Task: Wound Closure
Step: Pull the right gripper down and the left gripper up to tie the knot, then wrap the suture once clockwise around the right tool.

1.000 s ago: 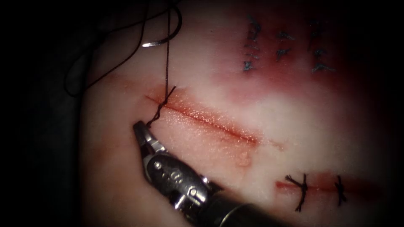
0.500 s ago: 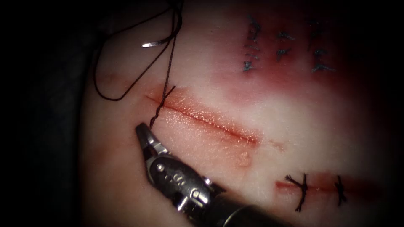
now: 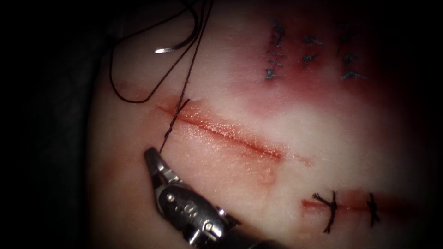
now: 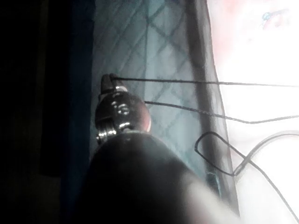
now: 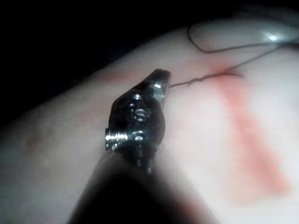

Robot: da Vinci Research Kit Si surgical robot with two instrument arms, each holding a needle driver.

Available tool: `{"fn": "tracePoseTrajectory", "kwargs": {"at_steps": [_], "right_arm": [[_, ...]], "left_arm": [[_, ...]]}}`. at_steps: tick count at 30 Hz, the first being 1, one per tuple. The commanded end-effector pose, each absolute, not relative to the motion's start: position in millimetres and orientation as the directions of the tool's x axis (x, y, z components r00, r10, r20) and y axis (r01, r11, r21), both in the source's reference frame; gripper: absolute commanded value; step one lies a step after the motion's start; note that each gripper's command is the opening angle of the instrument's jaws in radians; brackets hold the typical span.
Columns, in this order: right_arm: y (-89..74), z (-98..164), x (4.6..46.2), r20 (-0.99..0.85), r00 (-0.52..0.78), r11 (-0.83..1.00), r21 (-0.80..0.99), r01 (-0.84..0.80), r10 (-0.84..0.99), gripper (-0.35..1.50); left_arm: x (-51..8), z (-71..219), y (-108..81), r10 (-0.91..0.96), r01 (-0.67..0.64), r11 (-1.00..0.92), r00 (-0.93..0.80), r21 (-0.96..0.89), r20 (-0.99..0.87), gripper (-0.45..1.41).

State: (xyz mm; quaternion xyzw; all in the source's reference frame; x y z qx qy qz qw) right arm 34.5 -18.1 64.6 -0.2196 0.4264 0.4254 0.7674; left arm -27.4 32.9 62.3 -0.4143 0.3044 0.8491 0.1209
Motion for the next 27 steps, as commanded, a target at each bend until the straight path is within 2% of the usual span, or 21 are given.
{"fn": "tracePoseTrajectory", "kwargs": {"at_steps": [1, 12, 22, 26, 27], "right_arm": [[-18.6, 64.7, 35.4, -0.845, 0.273, 0.548, 0.029, -0.836, 0.461, -0.35], [-22.1, 66.0, 37.5, -0.839, 0.308, 0.583, 0.013, -0.812, 0.448, -0.35], [-20.4, 65.2, 36.6, -0.869, 0.255, 0.578, 0.042, -0.815, 0.423, -0.35], [-19.1, 64.4, 35.2, -0.902, 0.23, 0.633, 0.061, -0.772, 0.366, -0.01], [-18.7, 64.1, 34.8, -0.91, 0.215, 0.637, 0.067, -0.768, 0.355, 0.22]], "left_arm": [[-28.0, 62.4, 34.2, -0.048, -0.461, -0.783, -0.626, 0.419, -0.778, -0.35], [-28.9, 62.8, 35.0, -0.052, -0.456, -0.786, -0.625, 0.418, -0.779, -0.35], [-26.2, 61.2, 31.2, -0.089, -0.407, -0.822, -0.599, 0.399, -0.796, -0.35], [-23.6, 60.0, 27.7, -0.082, -0.376, -0.849, -0.6, 0.371, -0.796, -0.35], [-22.6, 59.6, 26.6, -0.076, -0.368, -0.857, -0.602, 0.361, -0.795, -0.35]]}}
